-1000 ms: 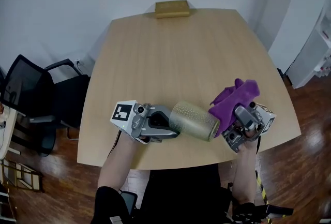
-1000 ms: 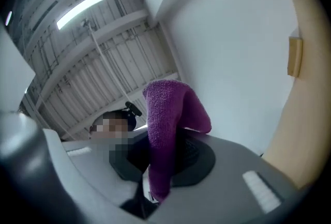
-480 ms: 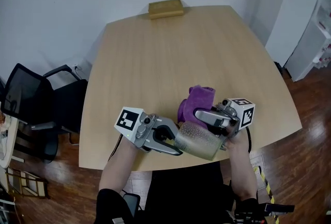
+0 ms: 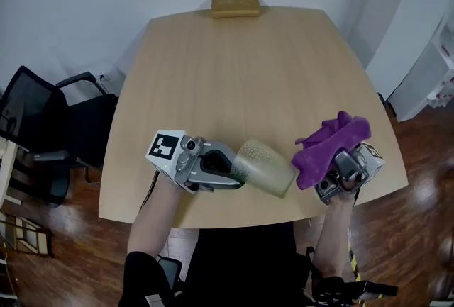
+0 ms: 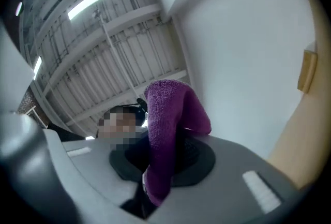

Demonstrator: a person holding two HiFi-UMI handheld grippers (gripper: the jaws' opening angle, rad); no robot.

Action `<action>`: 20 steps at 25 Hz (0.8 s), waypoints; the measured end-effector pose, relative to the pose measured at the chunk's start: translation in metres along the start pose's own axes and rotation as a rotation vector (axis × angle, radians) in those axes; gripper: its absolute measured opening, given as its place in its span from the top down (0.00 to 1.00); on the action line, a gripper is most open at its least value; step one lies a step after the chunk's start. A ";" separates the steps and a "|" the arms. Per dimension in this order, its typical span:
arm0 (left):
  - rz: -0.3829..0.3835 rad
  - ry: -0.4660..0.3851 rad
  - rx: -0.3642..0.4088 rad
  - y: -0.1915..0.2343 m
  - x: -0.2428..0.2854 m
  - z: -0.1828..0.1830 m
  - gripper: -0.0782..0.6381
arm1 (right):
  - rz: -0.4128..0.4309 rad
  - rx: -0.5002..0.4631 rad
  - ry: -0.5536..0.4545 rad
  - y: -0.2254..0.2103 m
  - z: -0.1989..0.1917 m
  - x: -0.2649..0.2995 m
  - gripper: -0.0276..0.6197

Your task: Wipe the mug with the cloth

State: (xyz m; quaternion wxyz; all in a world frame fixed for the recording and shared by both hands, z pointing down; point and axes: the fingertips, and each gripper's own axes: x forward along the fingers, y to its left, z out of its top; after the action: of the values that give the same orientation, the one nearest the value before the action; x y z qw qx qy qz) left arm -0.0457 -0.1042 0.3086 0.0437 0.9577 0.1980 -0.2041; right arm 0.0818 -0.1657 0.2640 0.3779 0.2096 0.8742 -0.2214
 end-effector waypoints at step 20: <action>0.060 0.188 -0.187 0.015 0.007 -0.037 0.83 | -0.198 -0.117 0.143 -0.028 -0.005 -0.028 0.87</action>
State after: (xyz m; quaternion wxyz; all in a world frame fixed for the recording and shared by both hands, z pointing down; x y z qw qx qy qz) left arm -0.0202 -0.1094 0.3399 0.1202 0.9698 0.1909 -0.0927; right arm 0.0815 -0.1910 0.2941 0.3025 0.1153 0.9267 -0.1908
